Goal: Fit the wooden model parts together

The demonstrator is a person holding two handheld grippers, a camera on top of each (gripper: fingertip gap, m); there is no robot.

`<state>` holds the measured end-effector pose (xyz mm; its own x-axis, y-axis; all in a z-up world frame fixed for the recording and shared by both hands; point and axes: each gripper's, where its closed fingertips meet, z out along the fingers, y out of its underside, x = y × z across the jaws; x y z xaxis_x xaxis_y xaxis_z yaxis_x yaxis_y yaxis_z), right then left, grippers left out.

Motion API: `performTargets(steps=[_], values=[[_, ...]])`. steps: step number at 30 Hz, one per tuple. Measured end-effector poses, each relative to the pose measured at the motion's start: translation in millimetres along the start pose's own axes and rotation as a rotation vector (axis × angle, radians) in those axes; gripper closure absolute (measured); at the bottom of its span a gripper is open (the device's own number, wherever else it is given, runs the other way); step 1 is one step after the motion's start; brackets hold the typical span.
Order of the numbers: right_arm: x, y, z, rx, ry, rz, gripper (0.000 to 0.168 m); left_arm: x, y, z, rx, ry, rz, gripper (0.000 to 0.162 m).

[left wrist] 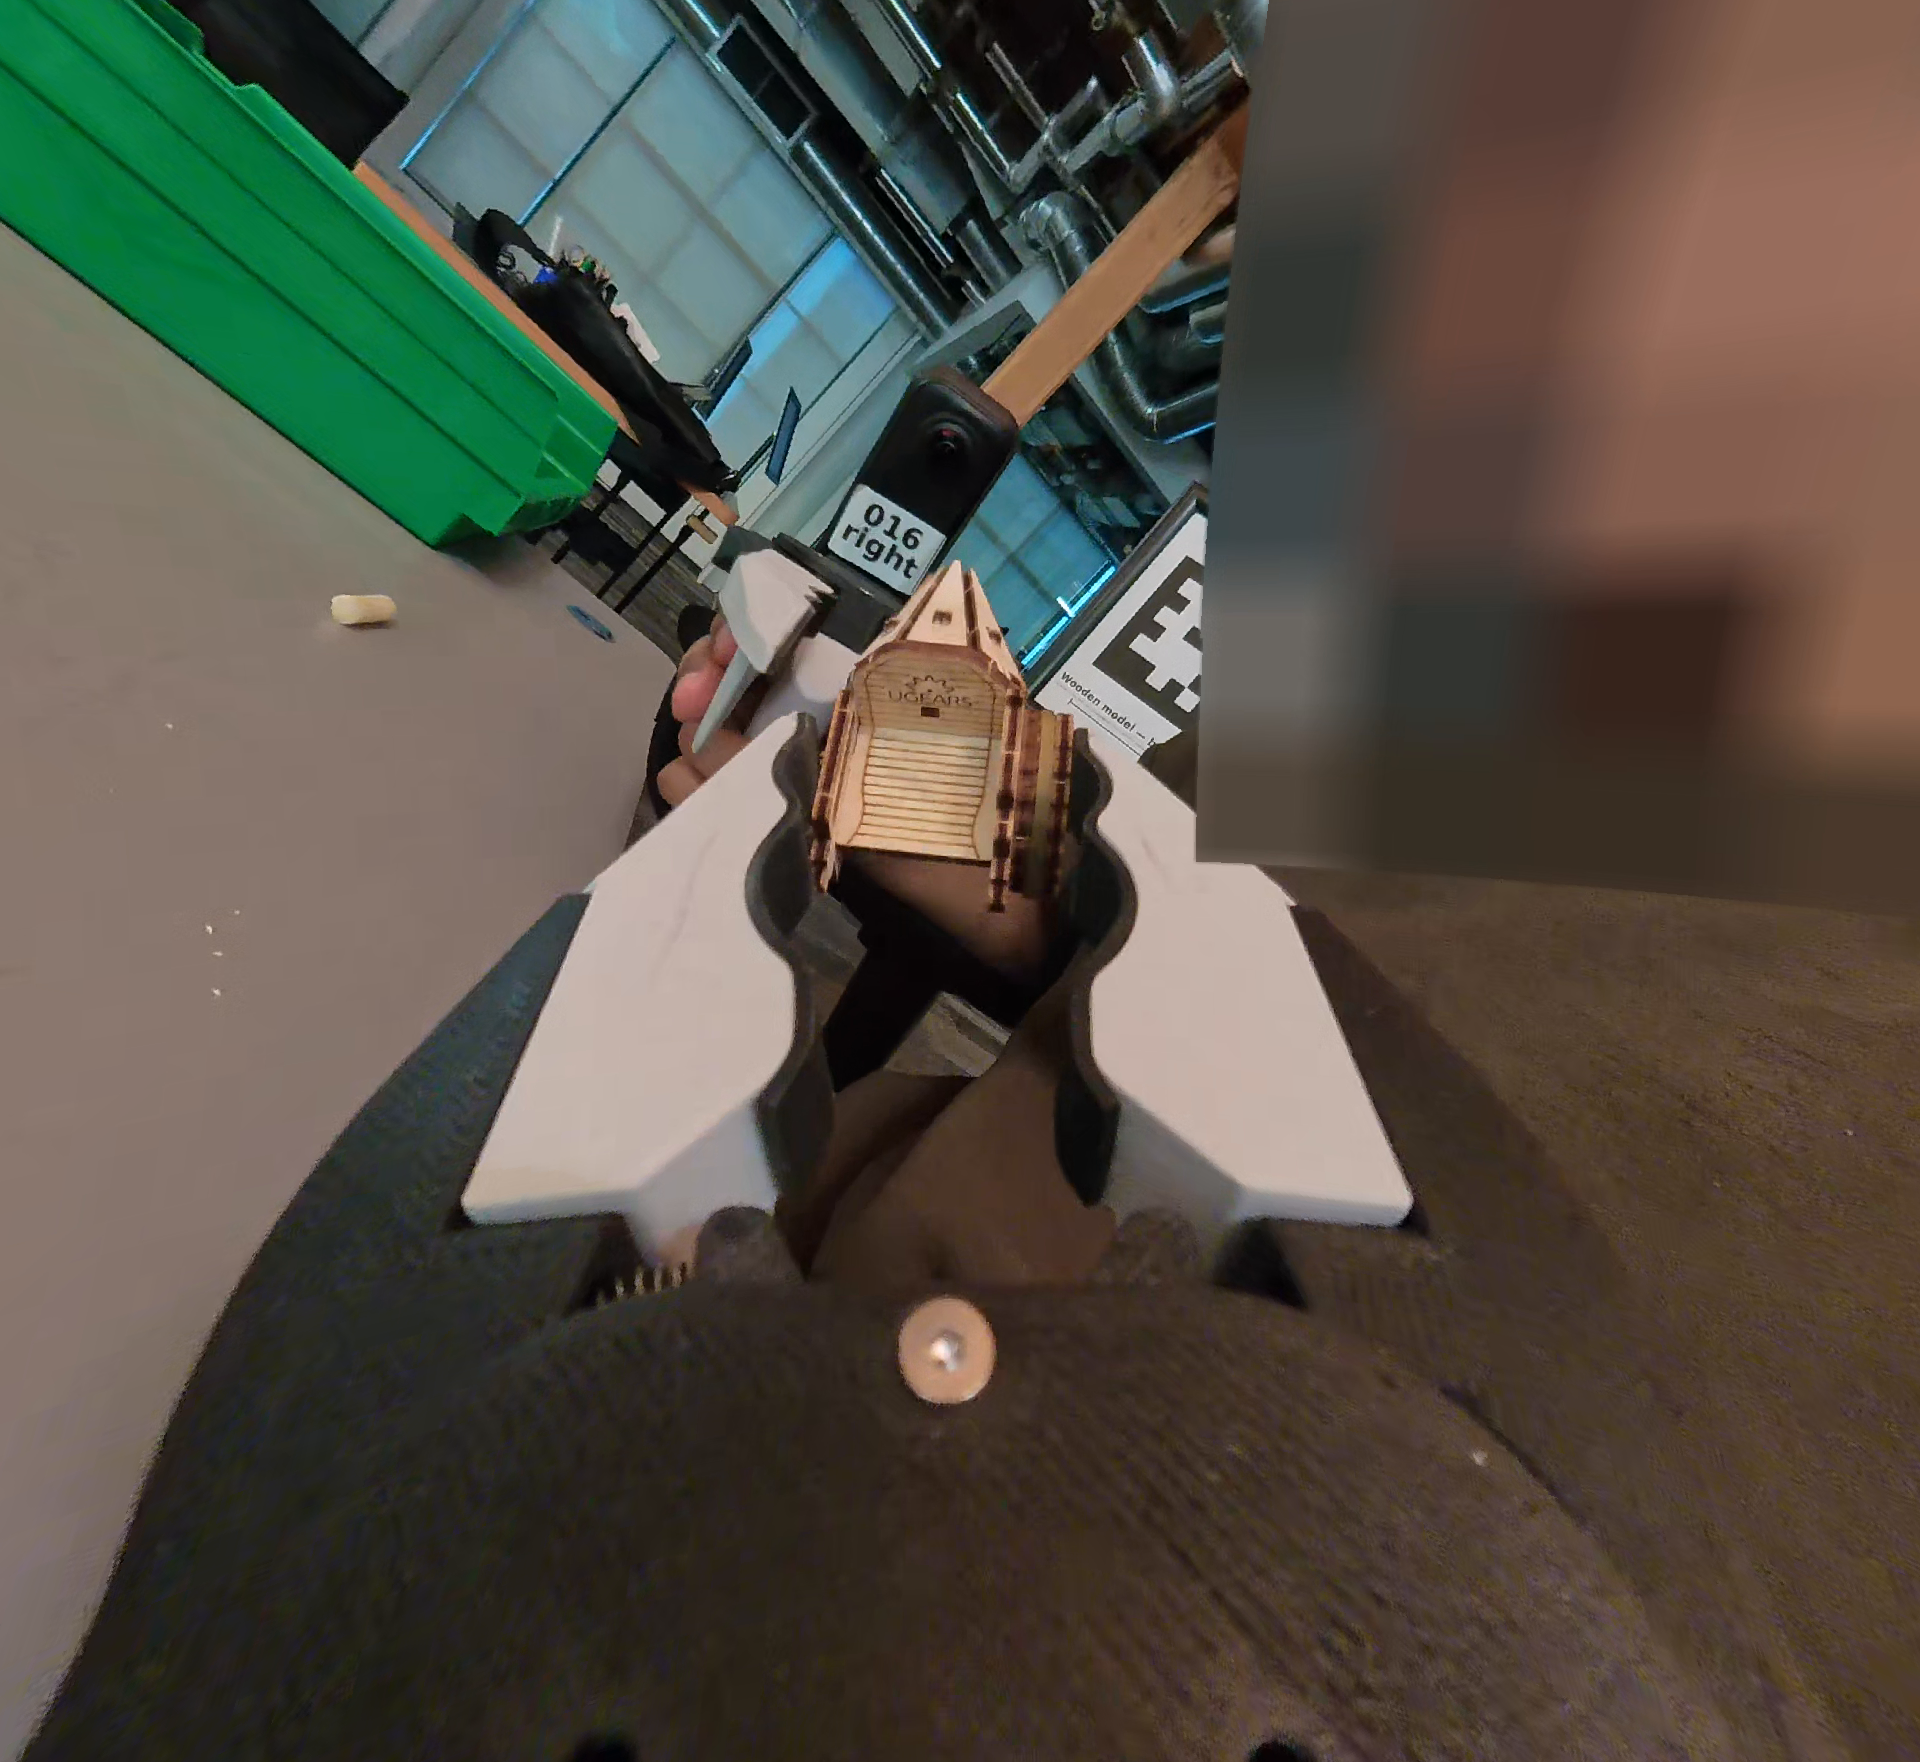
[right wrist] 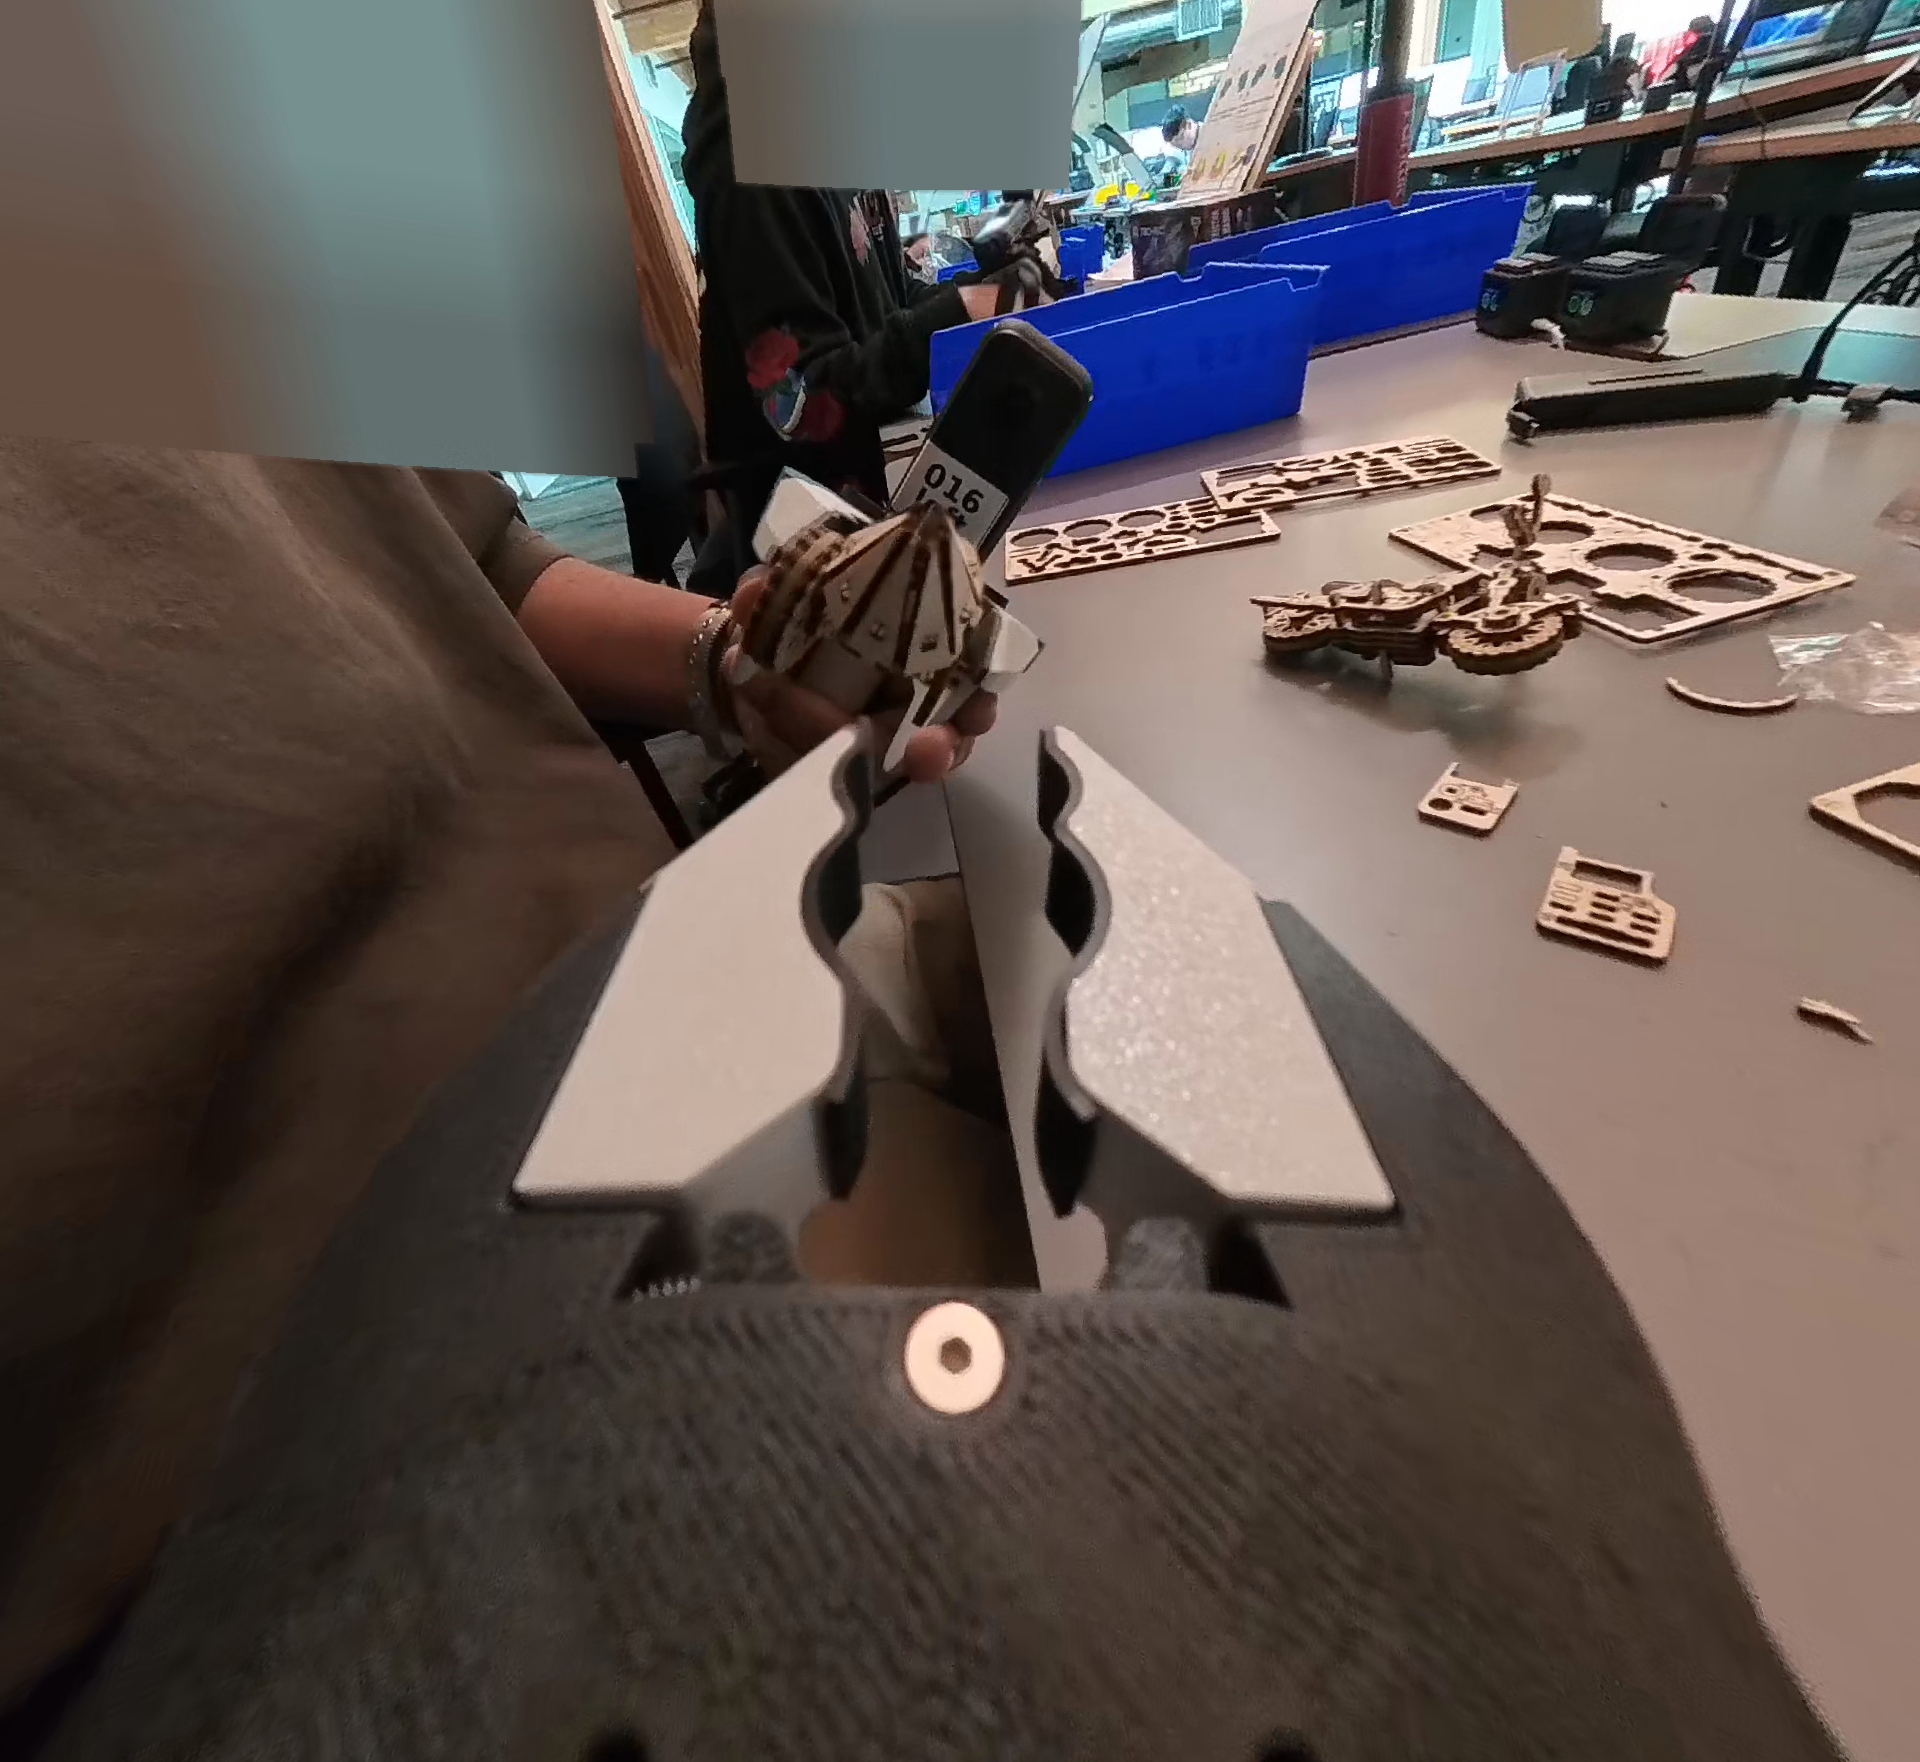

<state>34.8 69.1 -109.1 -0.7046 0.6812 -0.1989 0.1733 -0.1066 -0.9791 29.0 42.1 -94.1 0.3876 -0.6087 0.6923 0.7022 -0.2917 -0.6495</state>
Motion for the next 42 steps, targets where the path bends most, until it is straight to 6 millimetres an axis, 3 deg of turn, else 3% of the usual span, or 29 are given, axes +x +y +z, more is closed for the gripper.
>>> performTargets(steps=[6,10,16,20,29,36,42], values=[[-11,-13,1,0.079,-0.062,0.04,0.126,-6,12,4,-0.062,-0.018,-0.047,0.118],[-15,-3,3,0.01,-0.056,-0.038,0.126,-12,22,7,-0.117,-0.042,-0.075,0.118],[-7,9,5,-0.045,-0.081,0.164,0.128,-27,35,5,-0.234,-0.214,0.178,0.118],[-4,9,2,-0.033,-0.11,0.249,0.139,-34,40,4,-0.286,-0.295,0.313,0.117],[2,31,8,-0.144,-0.053,0.221,0.143,-44,41,2,-0.341,-0.411,0.534,0.117],[4,30,9,-0.129,-0.058,0.263,0.145,-46,41,2,-0.371,-0.471,0.694,0.118],[4,29,9,-0.127,-0.045,0.246,0.145,-46,40,2,-0.358,-0.478,0.704,0.118]])
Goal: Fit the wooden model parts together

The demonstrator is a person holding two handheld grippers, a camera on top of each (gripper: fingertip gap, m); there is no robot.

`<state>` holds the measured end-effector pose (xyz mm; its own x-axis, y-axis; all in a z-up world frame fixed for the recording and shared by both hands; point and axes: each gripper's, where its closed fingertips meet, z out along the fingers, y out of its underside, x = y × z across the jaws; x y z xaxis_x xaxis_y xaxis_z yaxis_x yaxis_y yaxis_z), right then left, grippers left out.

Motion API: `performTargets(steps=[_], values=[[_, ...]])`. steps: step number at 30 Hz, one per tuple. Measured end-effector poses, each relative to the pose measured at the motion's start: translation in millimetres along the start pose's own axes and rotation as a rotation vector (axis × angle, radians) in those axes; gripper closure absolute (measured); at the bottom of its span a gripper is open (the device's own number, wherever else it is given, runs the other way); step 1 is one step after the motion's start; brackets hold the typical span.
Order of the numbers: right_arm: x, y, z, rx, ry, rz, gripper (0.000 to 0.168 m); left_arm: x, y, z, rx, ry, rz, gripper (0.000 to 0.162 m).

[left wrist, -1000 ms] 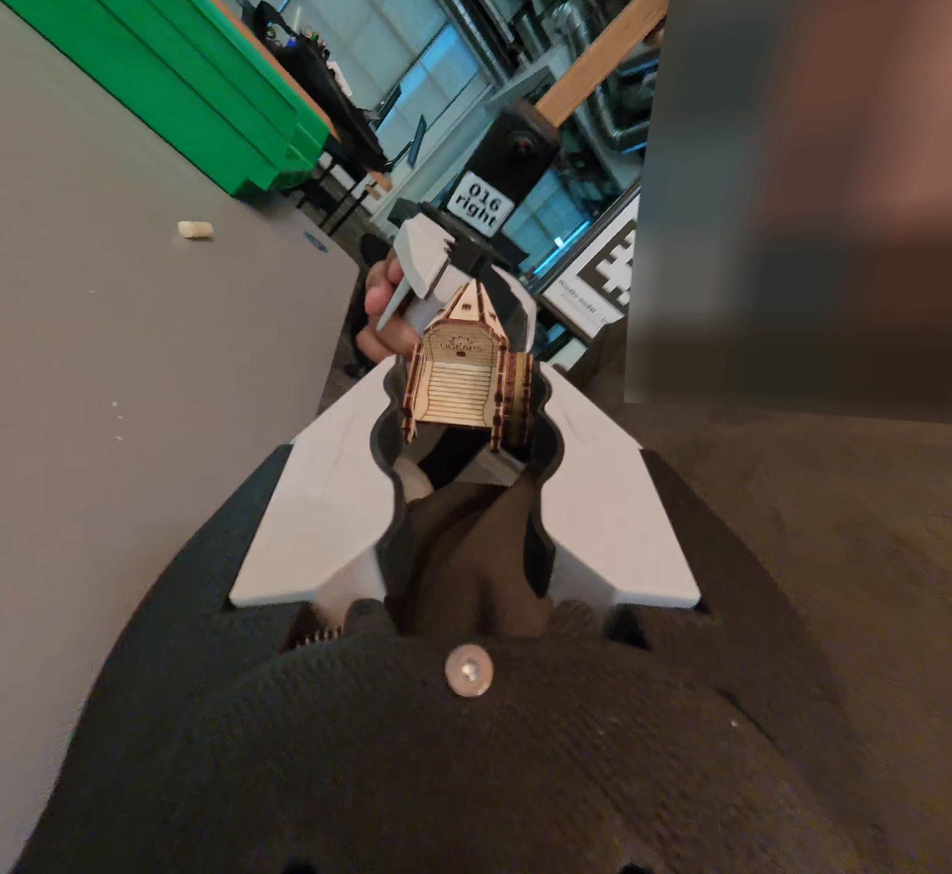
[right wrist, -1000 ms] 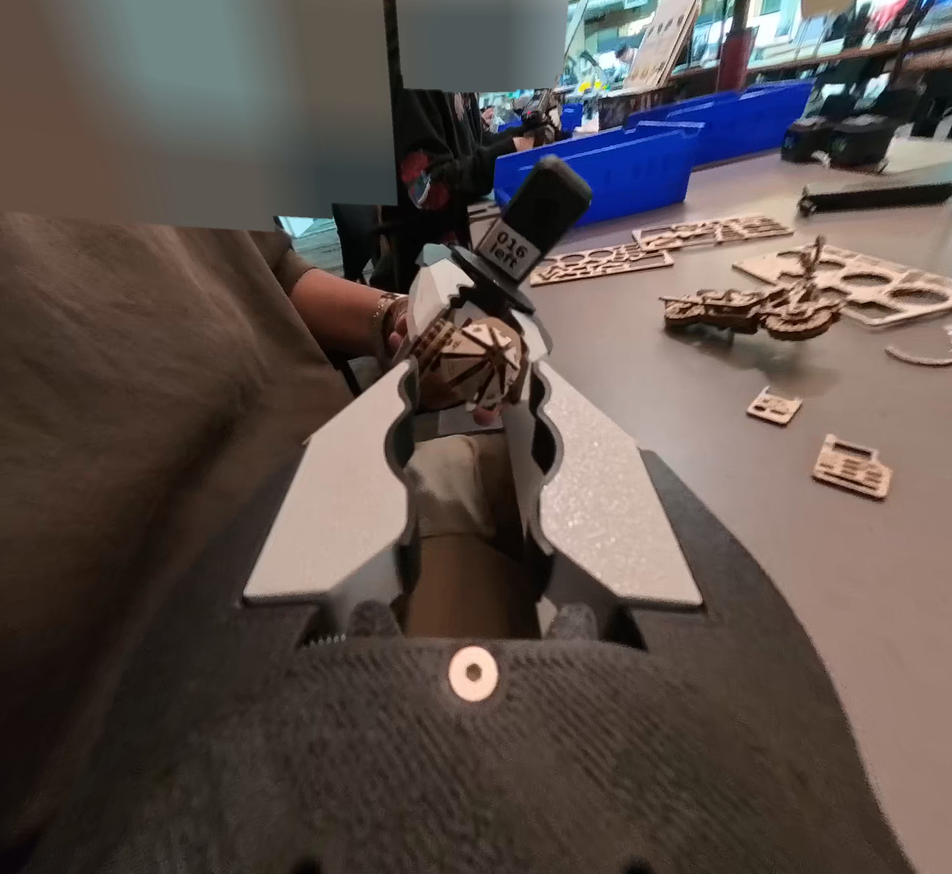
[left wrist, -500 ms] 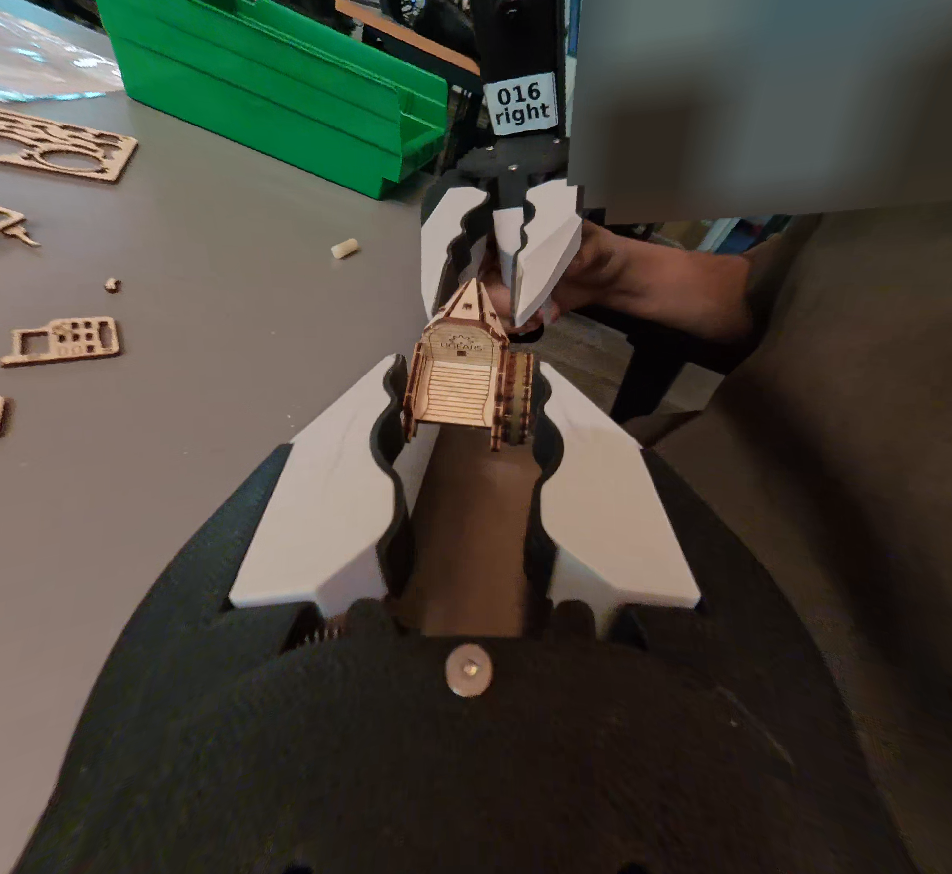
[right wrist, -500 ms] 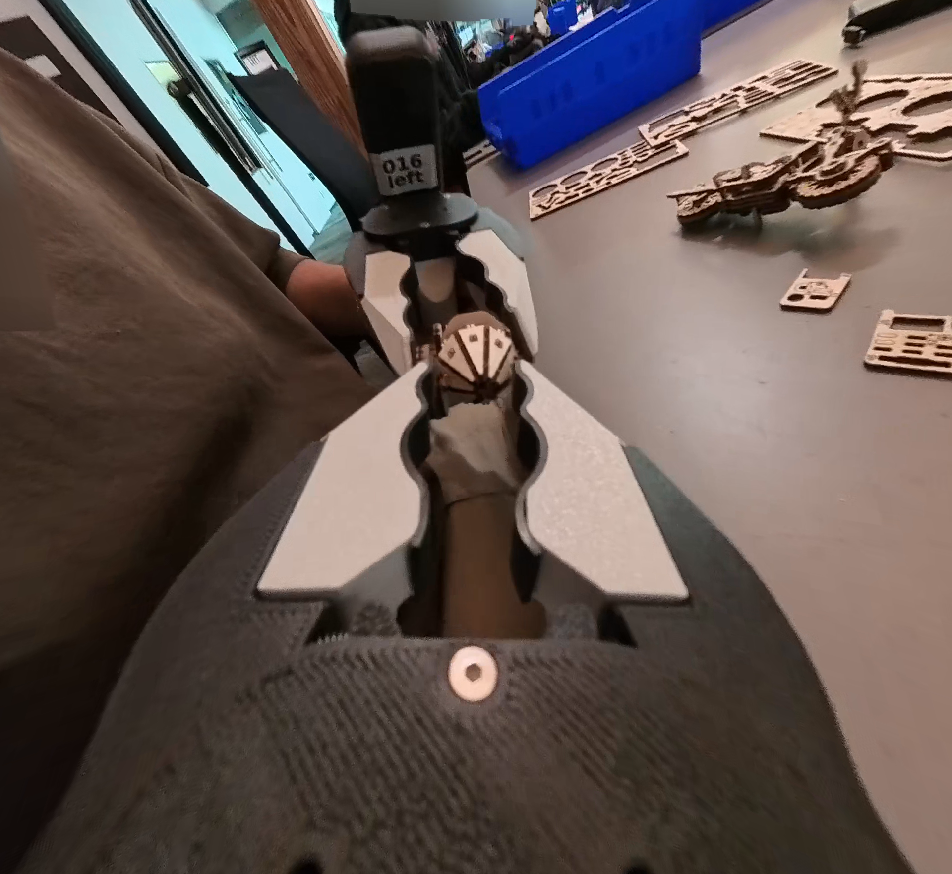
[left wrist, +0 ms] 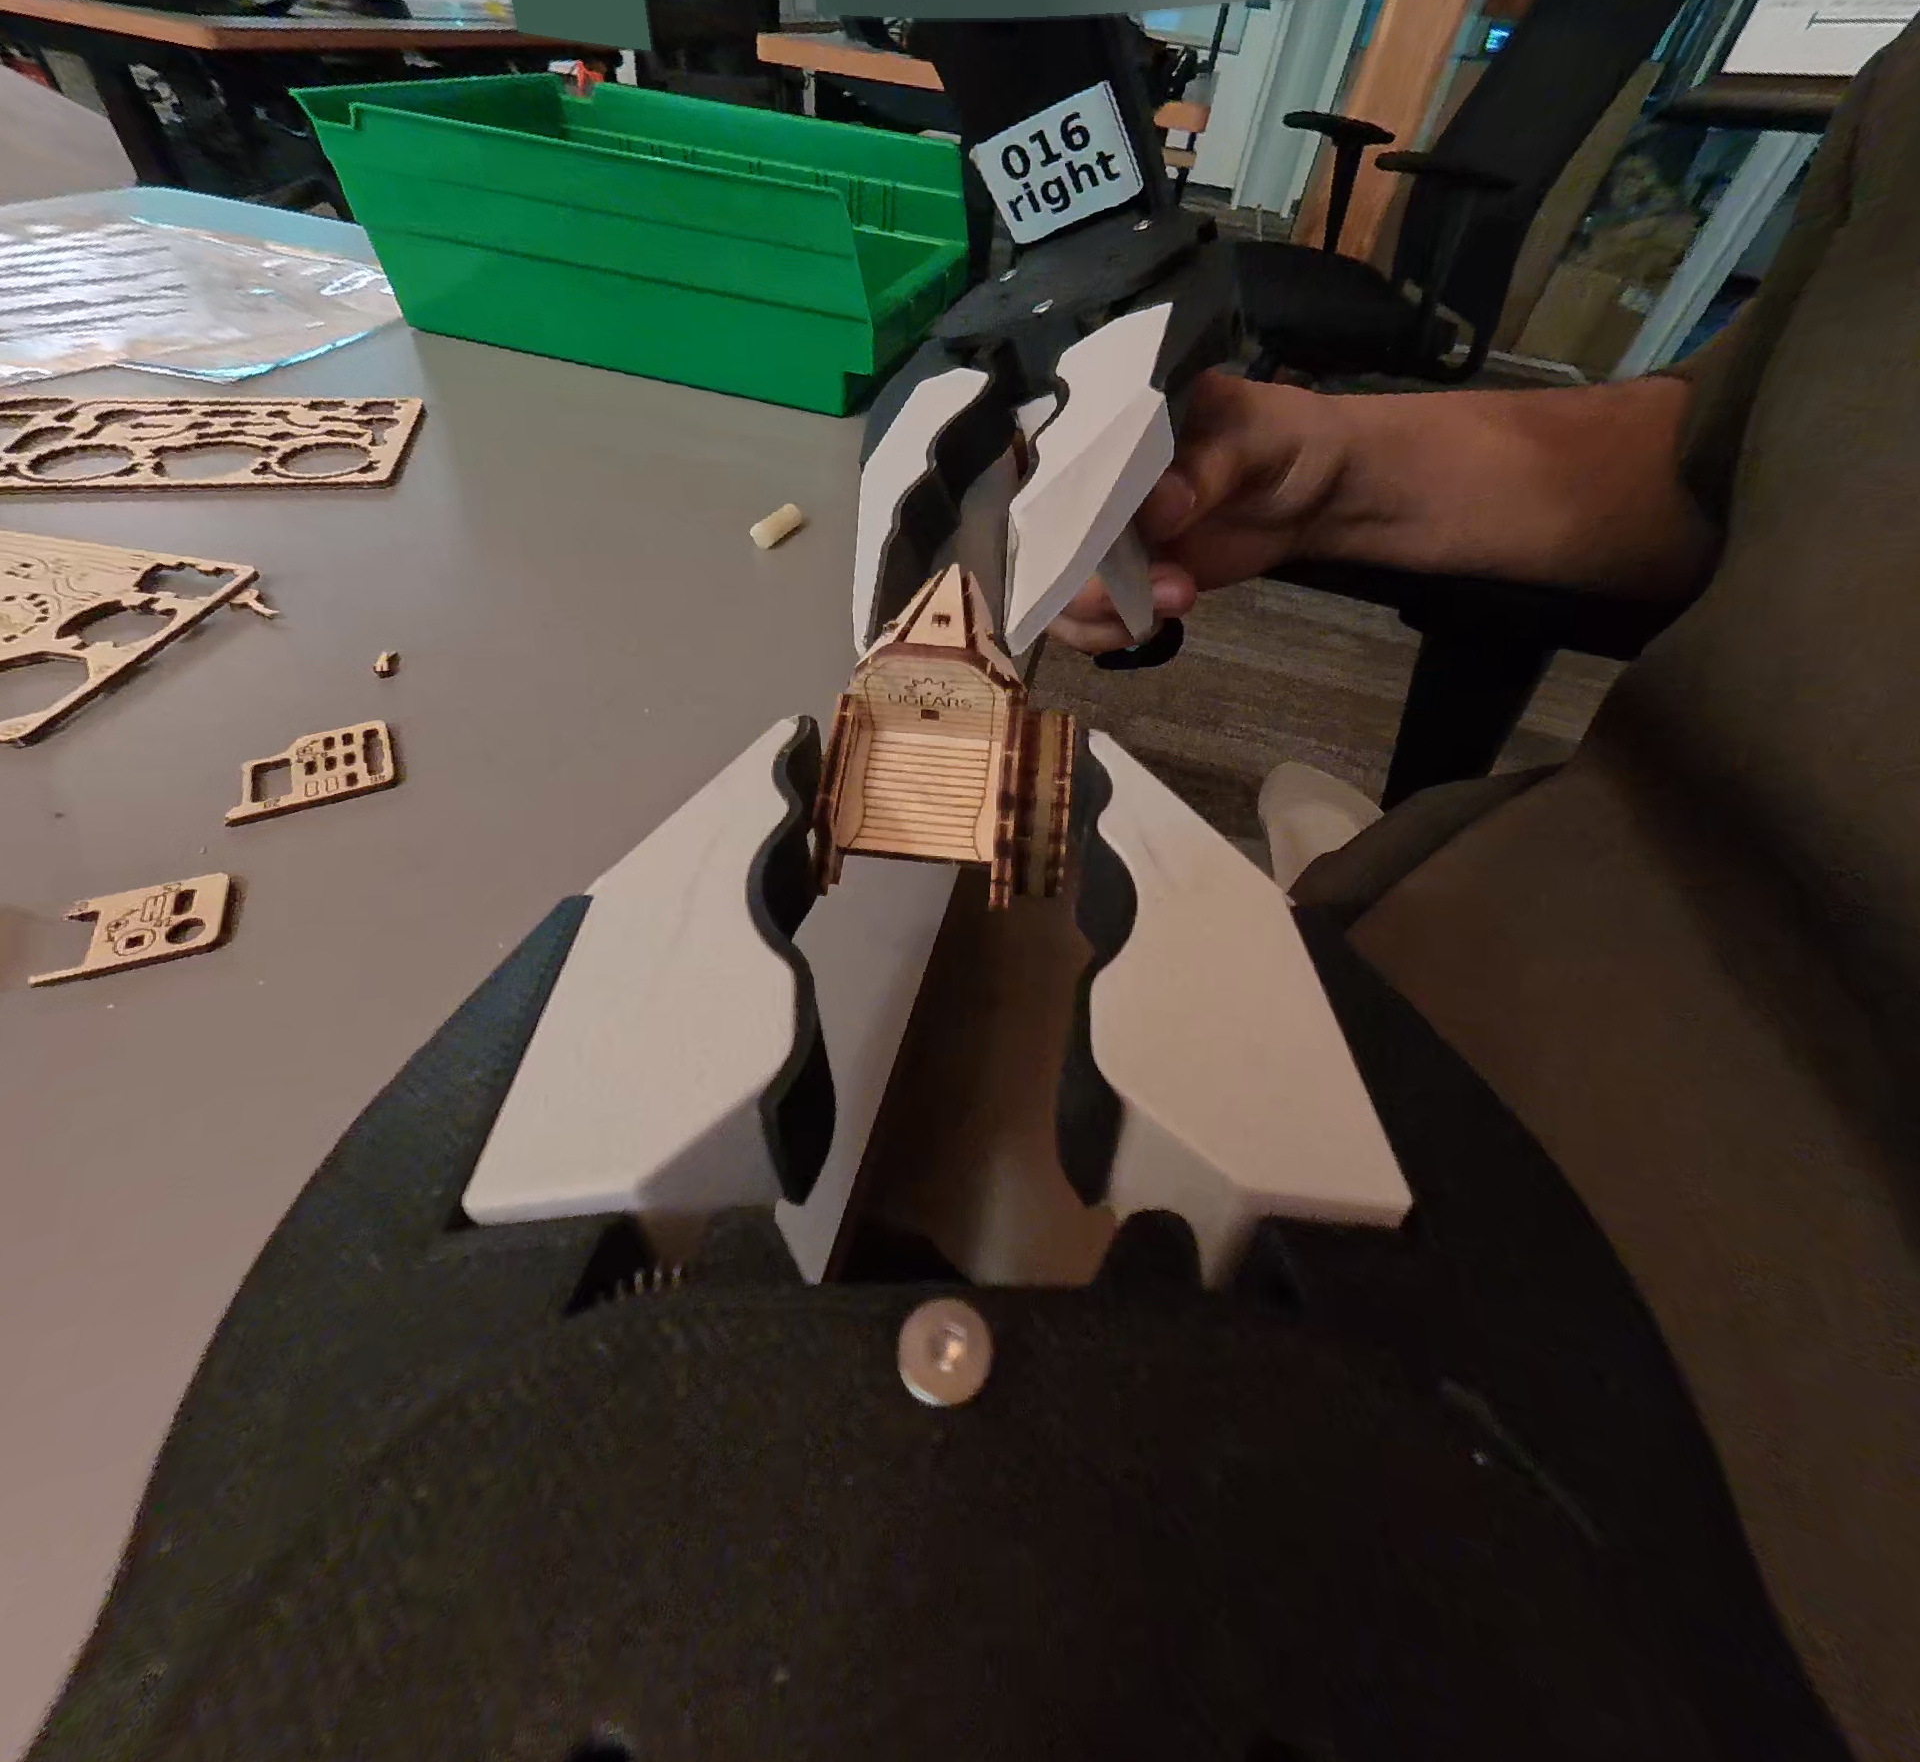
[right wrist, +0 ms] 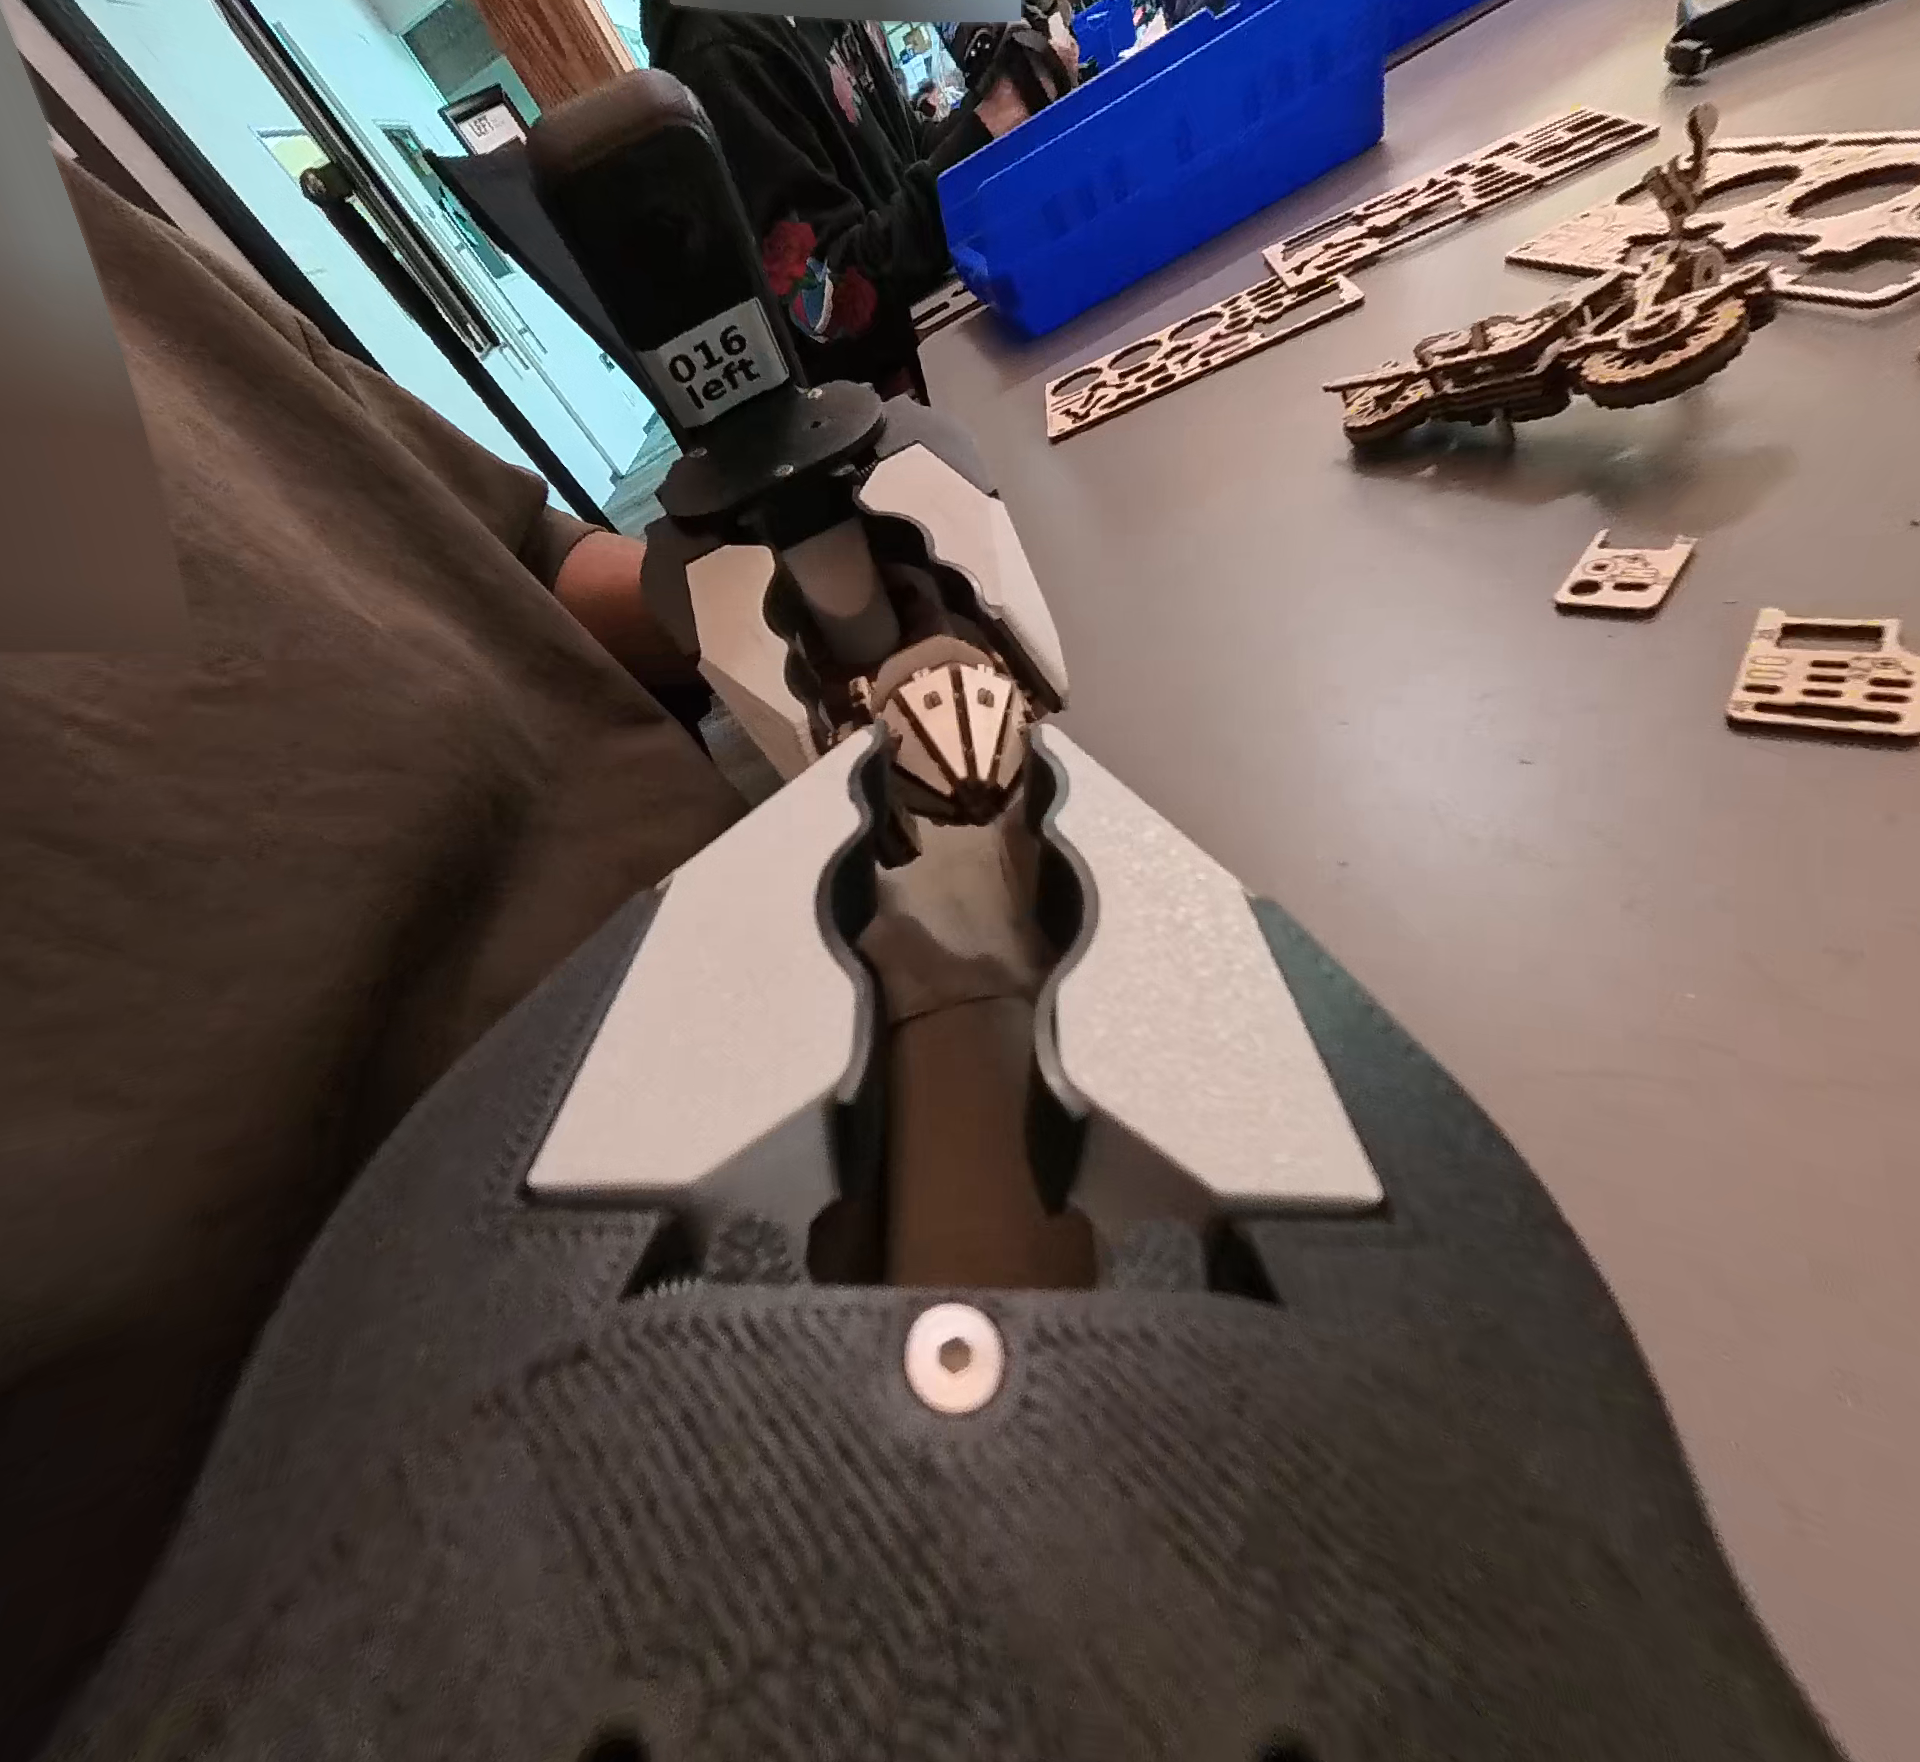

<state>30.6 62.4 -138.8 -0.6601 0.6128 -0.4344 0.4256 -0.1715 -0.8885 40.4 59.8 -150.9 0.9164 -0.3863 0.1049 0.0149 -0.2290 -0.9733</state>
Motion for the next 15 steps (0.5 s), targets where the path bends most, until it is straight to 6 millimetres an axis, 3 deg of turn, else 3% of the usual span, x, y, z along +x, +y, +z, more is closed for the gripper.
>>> performTargets(steps=[8,15], values=[[3.6,5.9,1.9,-0.016,-0.009,0.057,0.139,-1.1,8.4,3.8,-0.061,-0.065,0.15,0.118],[3.5,9.2,4.5,-0.044,0.005,0.052,0.142,-0.7,9.3,4.0,-0.068,-0.074,0.161,0.118]])
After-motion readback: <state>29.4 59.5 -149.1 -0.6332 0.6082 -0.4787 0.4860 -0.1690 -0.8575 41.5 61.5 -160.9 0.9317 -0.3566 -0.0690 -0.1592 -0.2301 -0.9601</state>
